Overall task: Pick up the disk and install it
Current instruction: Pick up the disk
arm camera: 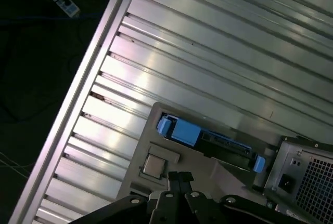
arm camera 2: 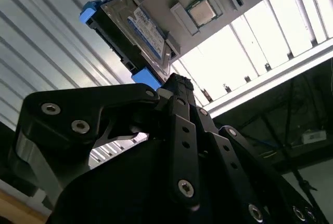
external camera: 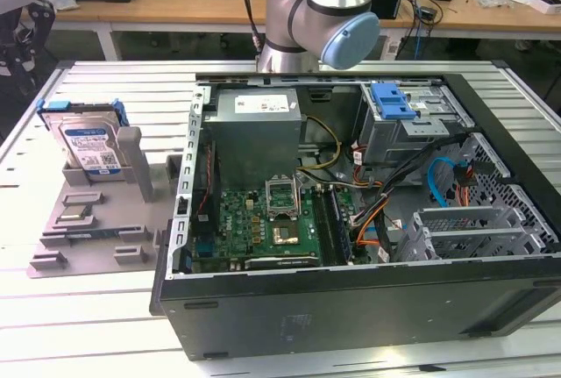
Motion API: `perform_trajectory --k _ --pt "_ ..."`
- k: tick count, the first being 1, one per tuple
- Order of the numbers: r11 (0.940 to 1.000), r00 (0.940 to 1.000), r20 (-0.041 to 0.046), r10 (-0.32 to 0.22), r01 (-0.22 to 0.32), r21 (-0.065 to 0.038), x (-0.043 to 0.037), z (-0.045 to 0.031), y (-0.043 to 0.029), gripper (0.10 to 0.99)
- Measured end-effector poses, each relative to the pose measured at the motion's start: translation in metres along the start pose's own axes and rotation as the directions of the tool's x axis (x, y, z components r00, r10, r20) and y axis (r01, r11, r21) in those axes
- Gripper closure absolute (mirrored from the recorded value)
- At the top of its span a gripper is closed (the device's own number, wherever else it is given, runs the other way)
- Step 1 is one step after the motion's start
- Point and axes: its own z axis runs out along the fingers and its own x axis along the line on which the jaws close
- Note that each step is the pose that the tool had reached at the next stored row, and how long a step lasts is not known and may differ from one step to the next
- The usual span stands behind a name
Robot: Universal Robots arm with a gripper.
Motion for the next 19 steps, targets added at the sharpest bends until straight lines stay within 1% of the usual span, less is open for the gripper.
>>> perform_trajectory --k 3,4,5,8,10,12,13,14,15,17,18,19 --pt "0.9986 0.9986 -0.0023 -0.052 0.052 -0.001 0.0000 0.0000 0.0000 0.980" --pt "0.9972 0.9972 -0.0032 -0.075 0.075 -0.002 0.0000 0.0000 0.0000 0.980" --pt "0.9963 0.9963 -0.0036 -0.086 0.086 -0.002 0.0000 0.0001 0.0000 0.980" --pt "0.9913 0.9912 -0.0056 -0.132 0.132 -0.003 0.0000 0.0000 0.0000 0.980" --pt "0.9849 0.9849 -0.0073 -0.173 0.173 -0.005 0.0000 0.0000 0.0000 0.980" --pt "0.9795 0.9795 -0.0084 -0.201 0.201 -0.006 0.0000 0.0000 0.0000 0.980" --pt "0.9736 0.9736 -0.0095 -0.228 0.228 -0.006 0.0000 0.0000 0.0000 0.980" --pt "0.9712 0.9711 -0.0099 -0.238 0.238 -0.007 0.0000 0.0000 0.0000 0.980" --pt "0.9661 0.9661 -0.0106 -0.258 0.258 -0.008 0.0000 0.0000 0.0000 0.980" --pt "0.9534 0.9533 -0.0122 -0.302 0.302 -0.009 0.0000 0.0000 0.0000 0.980" --pt "0.9435 0.9434 -0.0133 -0.331 0.331 -0.010 0.0000 0.0000 0.0000 0.980" --pt "0.9355 0.9354 -0.0141 -0.353 0.353 -0.011 0.0000 0.0000 0.0000 0.980"
